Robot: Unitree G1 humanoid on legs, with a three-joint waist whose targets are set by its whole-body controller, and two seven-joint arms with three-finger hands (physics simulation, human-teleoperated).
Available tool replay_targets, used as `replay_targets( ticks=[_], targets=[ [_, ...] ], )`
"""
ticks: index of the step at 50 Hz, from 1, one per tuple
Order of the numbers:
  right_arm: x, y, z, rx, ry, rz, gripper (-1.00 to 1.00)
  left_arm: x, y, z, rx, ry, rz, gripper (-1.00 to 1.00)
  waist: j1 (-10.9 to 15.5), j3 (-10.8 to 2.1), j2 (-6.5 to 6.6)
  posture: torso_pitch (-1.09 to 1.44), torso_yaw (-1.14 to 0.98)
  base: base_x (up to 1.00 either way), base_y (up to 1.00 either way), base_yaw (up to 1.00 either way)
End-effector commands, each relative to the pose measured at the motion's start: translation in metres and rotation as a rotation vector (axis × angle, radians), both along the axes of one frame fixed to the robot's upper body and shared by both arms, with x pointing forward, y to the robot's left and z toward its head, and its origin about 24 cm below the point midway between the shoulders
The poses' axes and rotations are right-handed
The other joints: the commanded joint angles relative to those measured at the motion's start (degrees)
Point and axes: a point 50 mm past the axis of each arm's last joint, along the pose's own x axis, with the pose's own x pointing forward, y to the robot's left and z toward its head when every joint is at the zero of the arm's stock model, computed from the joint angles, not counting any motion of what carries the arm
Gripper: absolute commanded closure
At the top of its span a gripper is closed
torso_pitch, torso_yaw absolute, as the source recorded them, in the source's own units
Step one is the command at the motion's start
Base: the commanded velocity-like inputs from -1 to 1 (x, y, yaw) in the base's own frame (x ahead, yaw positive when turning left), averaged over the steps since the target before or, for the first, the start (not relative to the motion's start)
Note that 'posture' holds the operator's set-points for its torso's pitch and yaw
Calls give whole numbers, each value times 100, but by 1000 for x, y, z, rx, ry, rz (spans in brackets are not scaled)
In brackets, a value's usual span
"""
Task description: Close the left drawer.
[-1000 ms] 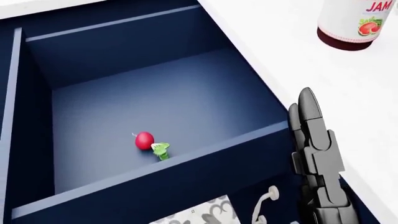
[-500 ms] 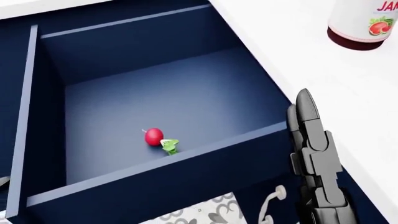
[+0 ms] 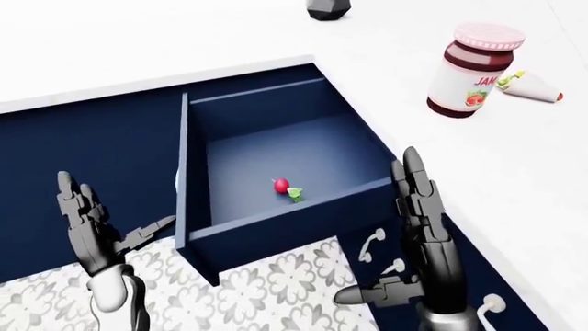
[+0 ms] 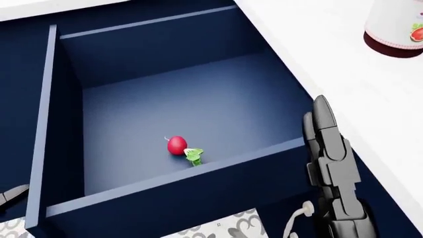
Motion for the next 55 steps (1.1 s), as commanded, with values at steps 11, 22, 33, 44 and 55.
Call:
replay_targets(
  ticks=[11,22,33,44,55],
  targets=[
    [-4,1,11,8,-71,8,-100,15,-28,11,81,-10,-142,-100,-63,-62,25,0,0,0,0,0],
    [-3,1,10,8,-69,9,-100,23,-39,13,92,-6,-184,-100,-81,-69,23,0,0,0,0,0],
    [-2,1,9,11,-62,12,-100,40,-55,14,115,6,-238,-100,-80,-68,15,0,0,0,0,0],
    [-2,1,9,11,-60,12,-100,56,-75,19,142,6,-298,-100,-63,-85,-16,0,0,0,0,0],
    [-1,2,8,8,-59,14,-100,66,-93,23,163,4,-348,-100,-60,-110,-49,0,0,0,0,0]
  ],
)
